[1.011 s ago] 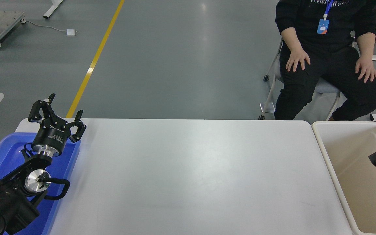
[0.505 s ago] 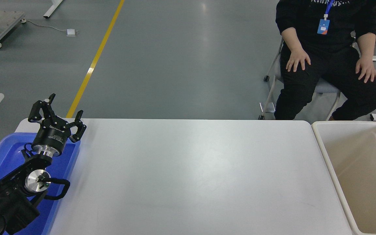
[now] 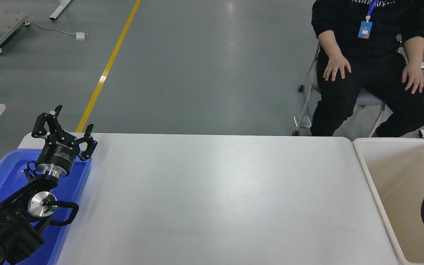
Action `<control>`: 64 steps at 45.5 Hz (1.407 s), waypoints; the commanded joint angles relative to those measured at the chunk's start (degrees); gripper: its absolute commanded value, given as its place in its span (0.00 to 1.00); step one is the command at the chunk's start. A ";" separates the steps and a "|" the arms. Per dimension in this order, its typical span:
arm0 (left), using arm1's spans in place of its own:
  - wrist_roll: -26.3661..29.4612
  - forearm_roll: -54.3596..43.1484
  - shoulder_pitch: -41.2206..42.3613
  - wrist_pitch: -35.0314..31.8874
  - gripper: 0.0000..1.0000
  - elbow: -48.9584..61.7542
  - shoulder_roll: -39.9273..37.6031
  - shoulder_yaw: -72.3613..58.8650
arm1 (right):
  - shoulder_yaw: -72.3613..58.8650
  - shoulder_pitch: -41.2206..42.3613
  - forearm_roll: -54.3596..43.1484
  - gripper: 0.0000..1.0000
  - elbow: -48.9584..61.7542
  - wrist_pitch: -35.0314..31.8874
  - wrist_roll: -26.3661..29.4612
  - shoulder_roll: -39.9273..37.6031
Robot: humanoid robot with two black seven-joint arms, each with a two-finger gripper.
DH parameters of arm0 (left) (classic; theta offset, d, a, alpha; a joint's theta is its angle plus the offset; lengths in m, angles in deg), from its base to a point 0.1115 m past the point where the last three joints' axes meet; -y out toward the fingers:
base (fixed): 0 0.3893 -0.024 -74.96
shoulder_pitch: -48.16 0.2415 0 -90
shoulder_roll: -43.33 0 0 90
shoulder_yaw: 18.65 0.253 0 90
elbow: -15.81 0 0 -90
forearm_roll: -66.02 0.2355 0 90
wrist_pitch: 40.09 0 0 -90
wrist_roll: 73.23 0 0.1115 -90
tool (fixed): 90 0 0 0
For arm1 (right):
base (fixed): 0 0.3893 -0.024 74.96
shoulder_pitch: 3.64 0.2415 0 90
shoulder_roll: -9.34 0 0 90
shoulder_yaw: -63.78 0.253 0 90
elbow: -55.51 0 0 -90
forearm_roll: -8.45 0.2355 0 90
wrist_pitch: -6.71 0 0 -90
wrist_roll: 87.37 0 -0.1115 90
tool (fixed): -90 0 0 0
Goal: Clean the table surface
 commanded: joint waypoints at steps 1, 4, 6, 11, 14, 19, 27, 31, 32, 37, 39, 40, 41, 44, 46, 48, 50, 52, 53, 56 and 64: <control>0.00 0.00 0.00 0.00 1.00 0.00 0.04 0.00 | 8.27 -1.36 0.30 0.99 -13.51 -0.56 -3.60 -2.23; 0.00 0.00 0.00 0.00 1.00 0.00 0.04 0.00 | 10.38 -3.47 0.30 0.99 -15.27 -0.56 -7.20 -1.88; 0.00 0.00 0.00 0.00 1.00 0.00 0.04 0.00 | 10.65 -4.62 0.38 0.99 -15.97 -0.65 -9.23 -1.53; 0.00 0.00 0.00 0.00 1.00 0.00 0.04 0.00 | 10.12 -6.11 0.38 0.99 -16.06 -1.18 -12.92 -0.91; 0.00 0.00 0.00 0.00 1.00 0.00 0.04 0.00 | 10.12 -7.87 0.38 0.99 -15.89 -1.27 -14.42 -0.04; 0.00 0.00 0.00 0.00 1.00 0.00 -0.05 0.00 | 11.09 -12.35 0.38 0.99 -15.80 -1.27 -15.48 2.60; 0.00 0.00 0.00 0.00 1.00 0.00 0.04 0.00 | 11.18 -20.08 0.30 0.99 -15.89 -1.36 -20.39 6.38; 0.00 0.00 0.00 0.00 1.00 0.00 -0.05 0.00 | 10.82 -22.02 0.30 0.99 -15.98 -1.36 -22.94 7.87; 0.00 0.00 0.00 0.00 1.00 0.00 -0.05 0.00 | 10.82 -22.37 0.30 0.99 -15.98 -1.36 -23.21 8.14; 0.00 0.00 0.00 0.00 1.00 0.00 0.04 0.00 | 10.47 -24.48 0.30 0.99 -16.06 -1.36 -23.65 9.72; 0.00 0.00 0.00 0.00 1.00 0.00 0.04 0.00 | 10.38 -25.18 0.30 0.99 -16.06 -1.36 -23.65 10.07; 0.00 0.00 0.00 0.00 1.00 0.00 -0.05 0.00 | 10.30 -25.54 0.30 0.99 -16.06 -1.36 -23.65 10.25; 0.00 0.00 0.00 0.00 1.00 0.00 0.04 0.00 | 10.21 -25.89 0.30 0.99 -16.06 -1.44 -23.65 10.42; 0.00 0.00 0.00 0.00 1.00 0.00 0.04 0.00 | 9.86 -26.85 0.21 0.99 -16.06 -1.53 -23.65 10.60; 0.00 0.00 0.00 0.00 1.00 0.00 -0.05 0.00 | 9.68 -27.29 0.21 0.99 -15.98 -1.79 -23.39 10.78; 0.00 0.00 0.00 0.00 1.00 0.00 0.04 0.00 | 9.33 -27.82 0.21 0.99 -15.98 -2.41 -23.13 10.95; 0.00 0.00 0.00 0.00 1.00 0.00 0.04 0.00 | 8.72 -28.44 0.21 0.99 -15.98 -3.37 -22.95 11.04; 0.00 0.00 0.00 0.00 1.00 0.00 0.04 0.00 | 7.84 -28.96 0.21 0.99 -15.98 -4.34 -22.95 11.04; 0.00 0.00 0.00 0.00 1.00 0.00 -0.05 0.00 | 7.40 -29.14 0.21 0.99 -15.98 -4.87 -22.95 11.04; 0.00 0.00 0.00 0.00 1.00 0.00 0.04 0.00 | 6.61 -29.49 0.30 0.99 -15.98 -6.10 -22.95 11.04; 0.00 0.00 0.00 0.00 1.00 0.00 0.04 0.00 | 6.96 -29.58 0.30 0.99 -15.89 -6.28 -23.04 11.04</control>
